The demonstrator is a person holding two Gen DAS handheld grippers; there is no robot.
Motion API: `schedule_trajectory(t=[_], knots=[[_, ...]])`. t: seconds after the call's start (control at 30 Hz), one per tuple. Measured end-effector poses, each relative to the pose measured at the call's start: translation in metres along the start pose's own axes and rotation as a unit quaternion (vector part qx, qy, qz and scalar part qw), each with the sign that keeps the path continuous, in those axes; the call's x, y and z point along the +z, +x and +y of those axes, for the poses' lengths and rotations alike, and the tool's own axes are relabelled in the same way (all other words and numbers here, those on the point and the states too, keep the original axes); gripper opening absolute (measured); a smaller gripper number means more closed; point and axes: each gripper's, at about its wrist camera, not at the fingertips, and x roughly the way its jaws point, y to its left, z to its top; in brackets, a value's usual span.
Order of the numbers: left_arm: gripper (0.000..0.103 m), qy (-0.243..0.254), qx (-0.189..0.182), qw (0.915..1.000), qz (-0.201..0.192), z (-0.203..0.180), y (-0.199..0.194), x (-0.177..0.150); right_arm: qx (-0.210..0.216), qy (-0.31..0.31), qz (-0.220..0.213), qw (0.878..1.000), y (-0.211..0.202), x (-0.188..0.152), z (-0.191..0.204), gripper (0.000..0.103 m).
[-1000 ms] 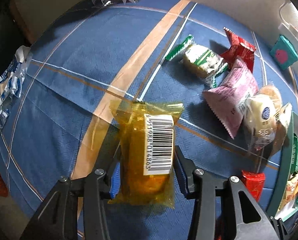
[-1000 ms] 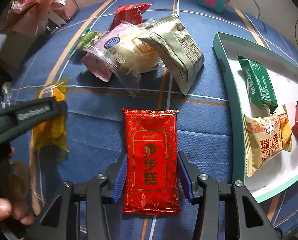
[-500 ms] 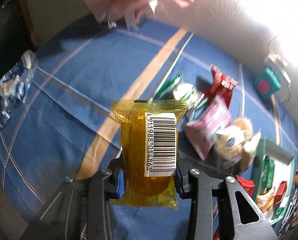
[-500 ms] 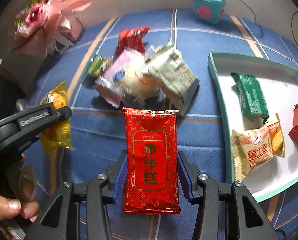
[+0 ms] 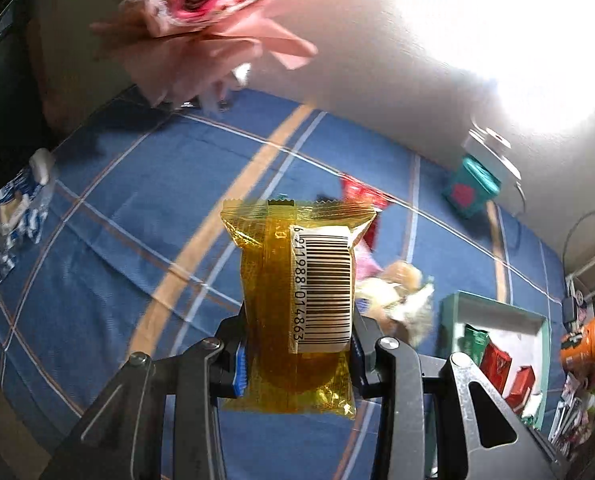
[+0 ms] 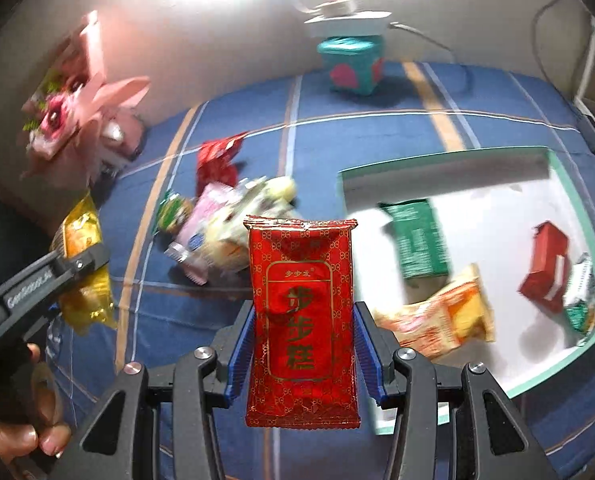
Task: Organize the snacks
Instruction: 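Carry both packets over the white tray and open both tools to release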
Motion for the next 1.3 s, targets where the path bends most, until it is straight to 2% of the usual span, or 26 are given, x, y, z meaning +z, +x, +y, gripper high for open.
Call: schedule_trajectory(t=[0.23, 0.47, 0.63, 0.9, 1.3], knots=[[0.040, 0.060, -0.041, 0.9973, 0.010, -0.064, 0.002, -0.013, -0.026, 0.047, -0.022, 0.998, -0.013, 0.016, -0.052, 0.050], [0.040, 0.161, -0.091, 0.9828, 0.007, -0.147, 0.000, -0.040, -0.046, 0.109, -0.044, 0.992, -0.028, 0.029, -0.115, 0.050], [0.040, 0.202, -0.112, 0.9729, 0.018, -0.188, 0.012, -0.056, -0.062, 0.143, -0.060, 0.986, -0.033, 0.037, -0.152, 0.050], [0.040, 0.229, -0.117, 0.9649, 0.052, -0.222, 0.050, -0.070, -0.063, 0.178, -0.062, 0.980, -0.018, 0.046, -0.190, 0.050], [0.040, 0.245, -0.118, 0.9601, 0.064, -0.239, 0.072, -0.078, -0.061, 0.174, -0.055, 0.981, -0.002, 0.052, -0.194, 0.051]])
